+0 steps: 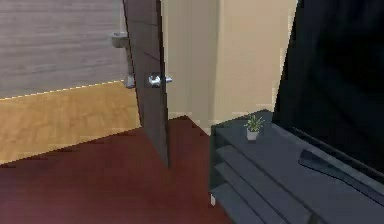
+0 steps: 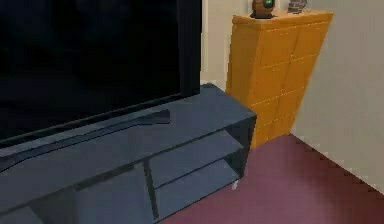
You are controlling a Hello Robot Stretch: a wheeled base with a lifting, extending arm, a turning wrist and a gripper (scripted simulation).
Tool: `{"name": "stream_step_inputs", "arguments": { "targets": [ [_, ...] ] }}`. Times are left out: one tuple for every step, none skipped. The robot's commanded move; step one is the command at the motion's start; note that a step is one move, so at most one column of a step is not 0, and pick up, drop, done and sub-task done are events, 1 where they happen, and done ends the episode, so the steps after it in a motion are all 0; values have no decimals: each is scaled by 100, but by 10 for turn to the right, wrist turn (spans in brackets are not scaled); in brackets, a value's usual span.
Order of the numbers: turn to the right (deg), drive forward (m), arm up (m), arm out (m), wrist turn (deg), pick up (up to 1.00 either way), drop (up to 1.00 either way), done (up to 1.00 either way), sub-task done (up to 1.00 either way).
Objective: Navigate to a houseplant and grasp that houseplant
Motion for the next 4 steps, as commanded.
{"name": "stream_step_inputs", "arguments": {
  "targets": [
    [-450,0,0,0,0,0,0,0,0],
    [-240,0,0,0,0,0,0,0,0],
    [450,0,0,0,0,0,0,0,0],
    [300,0,0,0,0,0,0,0,0]
  ]
}}
